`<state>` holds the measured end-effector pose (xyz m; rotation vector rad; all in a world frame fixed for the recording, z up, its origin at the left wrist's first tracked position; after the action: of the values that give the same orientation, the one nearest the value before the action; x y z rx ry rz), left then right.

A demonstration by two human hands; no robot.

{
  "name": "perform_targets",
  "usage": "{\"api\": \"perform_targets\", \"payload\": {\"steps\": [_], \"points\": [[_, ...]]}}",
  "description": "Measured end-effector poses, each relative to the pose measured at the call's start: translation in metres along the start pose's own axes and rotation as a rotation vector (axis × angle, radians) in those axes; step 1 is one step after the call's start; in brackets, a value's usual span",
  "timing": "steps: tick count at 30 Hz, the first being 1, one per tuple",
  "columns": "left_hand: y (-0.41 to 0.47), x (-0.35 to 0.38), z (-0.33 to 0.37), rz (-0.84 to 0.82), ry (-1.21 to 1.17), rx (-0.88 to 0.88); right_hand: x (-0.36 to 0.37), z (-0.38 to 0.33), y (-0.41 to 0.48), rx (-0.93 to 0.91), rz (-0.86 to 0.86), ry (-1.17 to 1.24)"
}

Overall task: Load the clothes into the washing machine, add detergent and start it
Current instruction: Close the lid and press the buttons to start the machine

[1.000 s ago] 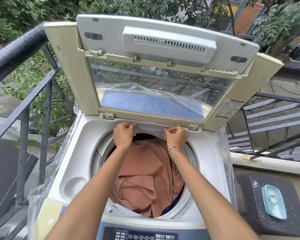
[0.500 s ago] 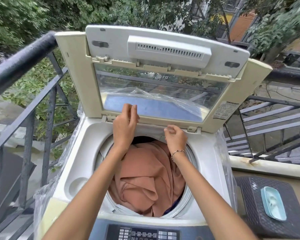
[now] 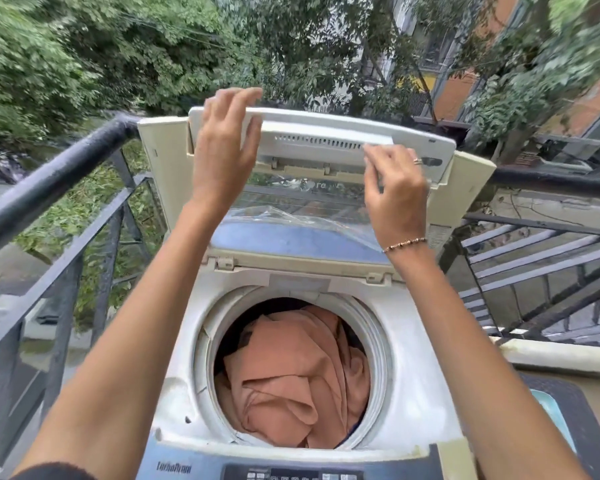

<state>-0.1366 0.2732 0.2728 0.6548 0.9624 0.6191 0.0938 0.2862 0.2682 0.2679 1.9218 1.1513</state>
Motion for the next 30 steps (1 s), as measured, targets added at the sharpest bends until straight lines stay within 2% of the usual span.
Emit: {"api": "perform_targets", "payload": {"steps": [2,6,10,16,26,30], "points": [[0.011,0.010,0.010,-0.095,0.002,0.030,-0.008,-0.002,0.017,-0.042,0.019,-0.076],[0.020,0.027,0.015,-0.210,0.029,0.021,-0.002,0.001,0.041,-0.063,-0.069,-0.111],[0.020,0.023,0.015,-0.182,0.037,0.014,0.008,0.012,0.045,-0.011,-0.170,-0.066],[0.017,-0.001,0.024,-0.142,-0.029,-0.003,-0.009,0.023,0.047,0.157,-0.175,0.094],[-0.011,-0.009,0.042,-0.264,0.057,-0.041,-0.012,0.022,0.034,0.165,-0.511,0.057],[-0.033,-0.009,0.055,-0.412,0.150,-0.055,-0.011,0.016,0.010,0.140,-0.709,0.078]]}}
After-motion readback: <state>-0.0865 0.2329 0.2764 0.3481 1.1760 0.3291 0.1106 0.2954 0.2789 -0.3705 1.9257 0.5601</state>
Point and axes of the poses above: each hand's wrist, its own y-axis towards the middle knuckle, its own x-axis out of the palm, z = x × y, the point moved 10 cm from there along y, towards the middle knuckle, and after that the axes turned 6 degrees about -z, right-handed, at the moved point
